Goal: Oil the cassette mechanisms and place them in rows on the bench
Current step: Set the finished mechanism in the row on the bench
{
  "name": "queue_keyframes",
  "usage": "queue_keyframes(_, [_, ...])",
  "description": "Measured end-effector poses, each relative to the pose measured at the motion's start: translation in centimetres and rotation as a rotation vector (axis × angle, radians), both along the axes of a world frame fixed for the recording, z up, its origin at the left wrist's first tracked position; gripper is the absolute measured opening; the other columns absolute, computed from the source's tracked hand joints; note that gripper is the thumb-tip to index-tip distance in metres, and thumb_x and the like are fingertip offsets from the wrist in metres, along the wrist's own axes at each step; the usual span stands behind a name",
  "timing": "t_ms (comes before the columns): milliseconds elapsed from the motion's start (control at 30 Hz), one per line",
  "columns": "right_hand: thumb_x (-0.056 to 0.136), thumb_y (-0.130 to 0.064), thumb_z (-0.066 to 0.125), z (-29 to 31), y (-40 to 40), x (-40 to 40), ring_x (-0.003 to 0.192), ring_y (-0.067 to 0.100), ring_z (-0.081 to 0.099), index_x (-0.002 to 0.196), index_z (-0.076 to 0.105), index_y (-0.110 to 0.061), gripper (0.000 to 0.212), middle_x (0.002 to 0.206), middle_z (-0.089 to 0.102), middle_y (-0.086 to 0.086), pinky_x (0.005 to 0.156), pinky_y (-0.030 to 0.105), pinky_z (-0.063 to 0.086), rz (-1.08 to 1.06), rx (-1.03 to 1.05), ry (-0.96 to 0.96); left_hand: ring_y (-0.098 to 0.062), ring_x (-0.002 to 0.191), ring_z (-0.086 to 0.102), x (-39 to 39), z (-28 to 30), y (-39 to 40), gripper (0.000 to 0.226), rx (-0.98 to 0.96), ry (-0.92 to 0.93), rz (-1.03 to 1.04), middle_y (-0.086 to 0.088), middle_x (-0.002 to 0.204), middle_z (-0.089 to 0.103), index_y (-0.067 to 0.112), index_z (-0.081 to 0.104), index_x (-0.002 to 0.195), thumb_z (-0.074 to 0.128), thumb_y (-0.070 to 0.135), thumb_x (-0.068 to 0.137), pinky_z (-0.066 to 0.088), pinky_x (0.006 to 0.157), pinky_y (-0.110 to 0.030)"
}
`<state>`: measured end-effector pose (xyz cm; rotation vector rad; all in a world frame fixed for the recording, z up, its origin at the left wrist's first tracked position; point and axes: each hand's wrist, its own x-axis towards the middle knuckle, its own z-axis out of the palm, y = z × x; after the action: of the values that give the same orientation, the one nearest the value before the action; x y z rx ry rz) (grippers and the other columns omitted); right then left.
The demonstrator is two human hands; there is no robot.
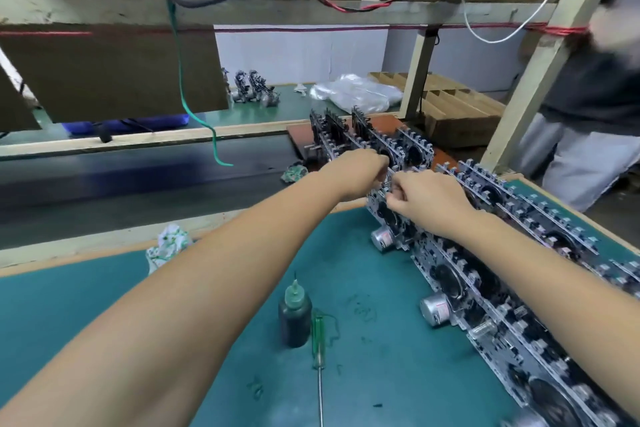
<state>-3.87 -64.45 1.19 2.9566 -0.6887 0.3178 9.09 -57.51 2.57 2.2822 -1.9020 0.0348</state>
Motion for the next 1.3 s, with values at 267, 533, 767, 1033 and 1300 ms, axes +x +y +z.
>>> queue_keyframes(267, [0.093,-0.039,0.044,0.5,0.2,0.6,0.068,0.024,0.044,0.087,0.046,-0.017,0.022,0.074,0.047,0.0,0.053,0.029,0.028,-0.075,-0.114,0.064,-0.023,0.096,0.053,0.1,-0.8,-0.7,0.019,-0.061,0.128,0.021,-0.011,0.111,0.06,0.006,0.06,0.11,0.058,0.013,0.092,0.031,0.07,-0.026])
queue_keyframes(533, [0.094,-0.043,0.044,2.9,5.3,0.4,0.084,0.025,0.058,0.092,0.042,-0.023,0.02,0.095,0.063,0.001,0.06,0.03,0.032,0.123,-0.127,-0.017,-0.022,0.099,0.057,-0.3,0.8,6.7,0.023,-0.118,0.117,0.023,-0.003,0.11,0.061,0.014,0.058,0.112,0.058,0.017,0.089,0.045,0.08,-0.036])
queue_keyframes(767, [0.092,-0.04,0.044,6.9,16.1,-0.4,0.078,0.023,0.051,0.086,0.045,-0.03,0.012,0.081,0.058,-0.005,0.062,0.033,0.034,0.5,0.083,0.023,-0.013,0.08,0.061,-1.9,3.1,22.3,0.005,-0.248,0.13,0.394,0.013,0.081,0.067,0.033,0.066,0.081,0.066,0.035,0.085,0.048,0.072,-0.032])
queue_keyframes(1033, [0.095,-0.03,0.047,1.1,31.6,1.1,0.086,0.02,0.056,0.099,0.057,-0.022,0.014,0.092,0.064,-0.004,0.067,0.033,0.039,0.901,0.333,0.11,-0.005,0.075,0.058,-6.7,0.4,42.1,0.005,-0.051,0.072,0.805,0.028,0.07,0.055,0.041,0.064,0.084,0.06,0.043,0.087,0.046,0.069,-0.029])
queue_keyframes(1300, [0.085,-0.039,0.066,-2.2,45.4,4.0,0.11,0.023,0.052,0.128,0.047,-0.016,0.052,0.12,0.054,0.007,0.09,0.04,0.044,1.191,0.524,0.193,-0.018,0.094,0.062,-11.4,-1.2,57.3,0.05,-0.027,-0.022,1.086,0.011,0.101,0.063,0.029,0.068,0.102,0.058,0.069,0.074,0.052,0.079,-0.042])
